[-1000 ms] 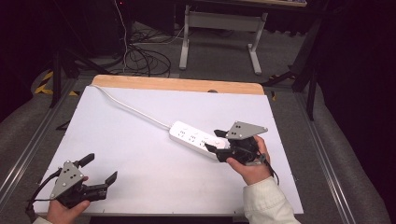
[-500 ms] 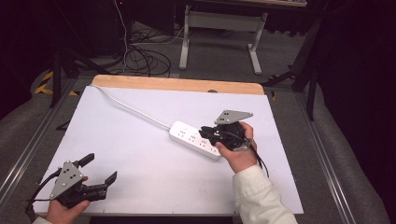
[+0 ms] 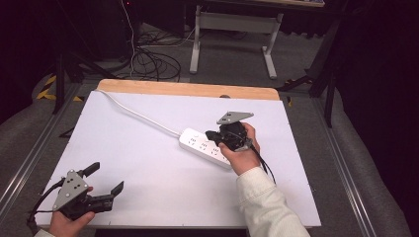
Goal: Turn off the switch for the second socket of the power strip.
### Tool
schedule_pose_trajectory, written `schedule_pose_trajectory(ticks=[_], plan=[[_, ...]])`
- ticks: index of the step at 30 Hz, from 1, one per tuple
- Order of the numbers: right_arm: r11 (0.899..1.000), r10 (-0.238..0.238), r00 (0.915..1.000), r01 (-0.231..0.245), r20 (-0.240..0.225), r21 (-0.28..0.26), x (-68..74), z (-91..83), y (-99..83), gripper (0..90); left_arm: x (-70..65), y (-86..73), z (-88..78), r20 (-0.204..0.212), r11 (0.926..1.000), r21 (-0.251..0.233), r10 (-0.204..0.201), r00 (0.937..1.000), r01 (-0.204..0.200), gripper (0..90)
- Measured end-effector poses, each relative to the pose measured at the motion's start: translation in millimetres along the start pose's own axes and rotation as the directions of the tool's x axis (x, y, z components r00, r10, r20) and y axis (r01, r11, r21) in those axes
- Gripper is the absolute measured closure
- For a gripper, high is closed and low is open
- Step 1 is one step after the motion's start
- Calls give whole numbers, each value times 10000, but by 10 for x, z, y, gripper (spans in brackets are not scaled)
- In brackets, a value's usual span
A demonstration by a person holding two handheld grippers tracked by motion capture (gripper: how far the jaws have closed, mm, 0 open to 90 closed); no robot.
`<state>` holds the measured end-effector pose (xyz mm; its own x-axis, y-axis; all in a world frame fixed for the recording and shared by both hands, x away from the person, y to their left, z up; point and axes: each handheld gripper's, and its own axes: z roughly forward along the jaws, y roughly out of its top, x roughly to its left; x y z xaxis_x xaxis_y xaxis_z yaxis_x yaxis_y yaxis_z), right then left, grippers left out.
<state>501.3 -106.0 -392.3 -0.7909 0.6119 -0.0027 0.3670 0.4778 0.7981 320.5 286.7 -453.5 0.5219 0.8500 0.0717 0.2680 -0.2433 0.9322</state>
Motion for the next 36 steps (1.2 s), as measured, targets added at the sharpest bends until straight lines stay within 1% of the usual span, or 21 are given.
schedule_pose_trajectory(ticks=[6, 11, 13, 14, 16, 18, 19, 20, 21, 26, 27, 36], plan=[[9996, 232, 9995, -235, 222, 141, -74, 140, -17, 900, -3, -1, 2, 35, 10000, 17, -25, 10000, 25, 83], [9989, 370, 9987, -380, 350, 278, -120, 221, -32, 900, -1, -1, 3, 23, 10000, 51, -9, 10000, 9, 83], [9978, 405, 9980, -431, 494, 511, -145, 286, -45, 900, -2, -1, 4, 24, 10000, 34, -24, 10000, 24, 83], [9978, 405, 9980, -431, 494, 511, -145, 286, -45, 900, -1, -1, 4, 27, 10000, 50, -7, 10000, 6, 83], [9967, 417, 9976, -455, 560, 671, -156, 338, -56, 900, 0, -2, 4, 24, 10000, 53, -5, 10000, 5, 83], [9952, 411, 9973, -462, 605, 866, -165, 392, -67, 900, 1, -2, 4, 21, 10000, 49, -5, 10000, 5, 83], [9934, 365, 9973, -431, 632, 1063, -171, 437, -77, 900, 1, -2, 4, 23, 10000, 54, -4, 10000, 3, 83], [9934, 365, 9973, -431, 632, 1063, -171, 437, -77, 900, 1, -2, 4, 20, 10000, 58, -2, 10000, 2, 83], [9919, 384, 9969, -463, 685, 1182, -174, 479, -86, 900, 1, -2, 4, 21, 10000, 61, -3, 10000, 3, 83], [9884, 410, 9956, -527, 840, 1427, -190, 544, -104, 900, 1, -2, 4, 32, 10000, 63, 1, 10000, -1, 83], [9863, 489, 9949, -620, 879, 1529, -201, 573, -114, 900, 1, -2, 4, 34, 10000, 62, 4, 10000, -4, 83], [9825, 595, 9931, -762, 1012, 1699, -231, 643, -136, 900, -2, -3, 9, 54, 10000, 68, 2, 10000, -3, 83]])
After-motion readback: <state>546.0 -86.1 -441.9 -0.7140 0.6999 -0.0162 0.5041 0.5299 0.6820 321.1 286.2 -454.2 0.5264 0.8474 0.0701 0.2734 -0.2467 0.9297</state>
